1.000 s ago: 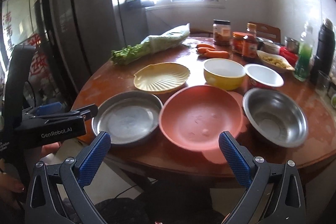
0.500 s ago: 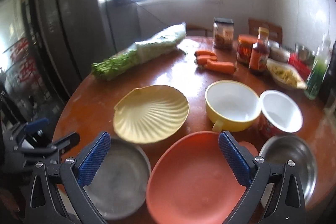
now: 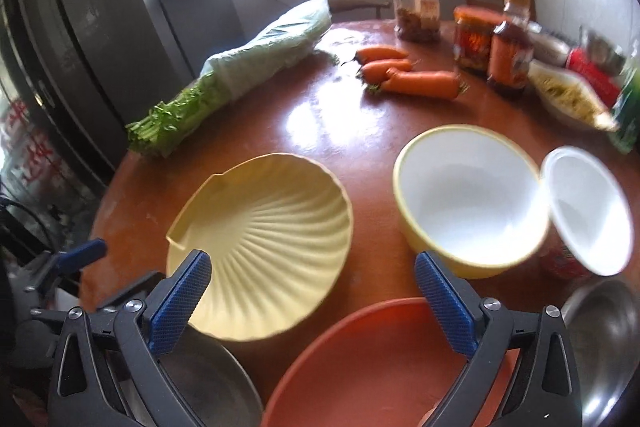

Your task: Organize plates and bowls

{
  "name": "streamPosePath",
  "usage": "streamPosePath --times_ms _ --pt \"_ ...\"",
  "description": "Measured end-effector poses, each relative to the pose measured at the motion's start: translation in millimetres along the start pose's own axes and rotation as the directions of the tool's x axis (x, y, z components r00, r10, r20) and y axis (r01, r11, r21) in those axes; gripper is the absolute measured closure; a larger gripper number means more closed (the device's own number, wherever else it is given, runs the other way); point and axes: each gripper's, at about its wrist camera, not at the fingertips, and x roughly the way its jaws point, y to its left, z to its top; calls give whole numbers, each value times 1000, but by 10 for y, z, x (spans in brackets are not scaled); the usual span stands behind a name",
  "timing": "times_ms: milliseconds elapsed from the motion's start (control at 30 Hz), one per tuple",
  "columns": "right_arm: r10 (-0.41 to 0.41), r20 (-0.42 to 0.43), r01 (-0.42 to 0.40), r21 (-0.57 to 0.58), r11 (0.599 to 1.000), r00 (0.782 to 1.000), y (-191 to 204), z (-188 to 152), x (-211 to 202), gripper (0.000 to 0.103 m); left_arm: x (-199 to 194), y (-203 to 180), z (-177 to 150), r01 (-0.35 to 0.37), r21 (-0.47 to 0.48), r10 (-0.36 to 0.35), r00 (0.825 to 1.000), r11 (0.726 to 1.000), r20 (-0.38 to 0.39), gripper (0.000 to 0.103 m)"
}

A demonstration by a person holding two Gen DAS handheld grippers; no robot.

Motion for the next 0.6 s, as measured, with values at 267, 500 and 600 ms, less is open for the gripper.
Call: streamPosePath --times_ms 267,500,600 --pt "-34 -25 33 -44 998 999 23 21 176 29 167 -52 26 7 25 -6 999 1000 -34 8" --pt "12 -60 -15 -52 999 998 -10 24 288 62 324 -87 13 46 41 -42 996 998 -75 23" --pt "32 -55 -35 -60 998 998 12 34 294 68 330 -68 38 51 35 -49 997 998 -67 37"
